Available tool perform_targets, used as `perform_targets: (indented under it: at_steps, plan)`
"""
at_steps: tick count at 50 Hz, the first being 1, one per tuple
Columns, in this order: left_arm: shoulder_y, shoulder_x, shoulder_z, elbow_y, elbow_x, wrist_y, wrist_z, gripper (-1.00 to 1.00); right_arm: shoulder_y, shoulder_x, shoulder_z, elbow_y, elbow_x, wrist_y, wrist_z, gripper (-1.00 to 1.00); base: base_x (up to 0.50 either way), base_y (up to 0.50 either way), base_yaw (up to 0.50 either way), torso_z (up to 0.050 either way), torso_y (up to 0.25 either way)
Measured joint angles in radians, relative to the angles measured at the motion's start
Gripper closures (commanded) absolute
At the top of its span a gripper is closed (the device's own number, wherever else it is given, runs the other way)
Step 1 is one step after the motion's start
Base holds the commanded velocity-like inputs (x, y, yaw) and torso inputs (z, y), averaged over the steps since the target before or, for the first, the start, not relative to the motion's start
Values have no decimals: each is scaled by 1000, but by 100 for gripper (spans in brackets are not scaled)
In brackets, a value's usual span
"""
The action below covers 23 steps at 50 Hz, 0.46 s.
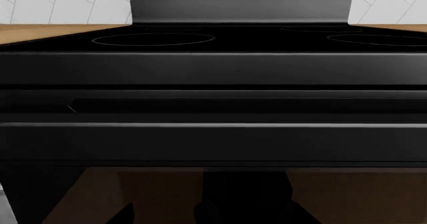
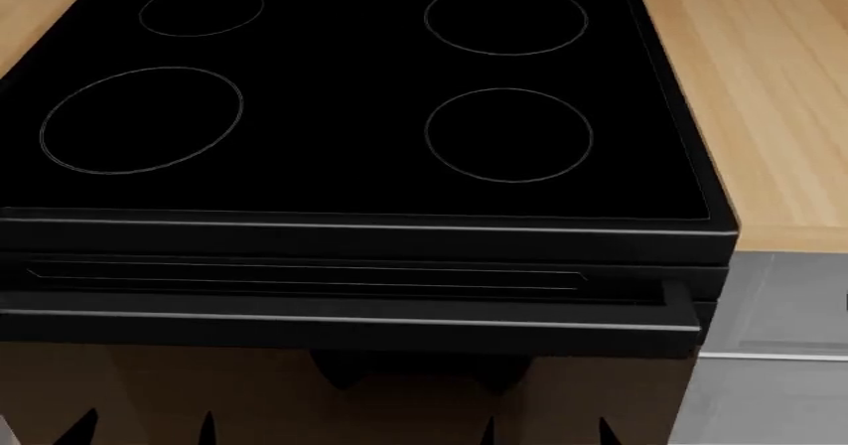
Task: Navigate to the stove.
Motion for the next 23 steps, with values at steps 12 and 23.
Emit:
perform_targets:
  at_steps: [12, 23]
  plan:
    - [-1, -6, 4, 0, -3, 1, -6, -100, -1, 3, -5, -3, 6, -1, 4, -100, -1, 402, 0, 0, 0]
    - [-2, -6, 10, 2, -7, 1, -10, -100, 0, 9, -6, -4, 14, -3, 7, -100, 0, 0, 0, 0, 0]
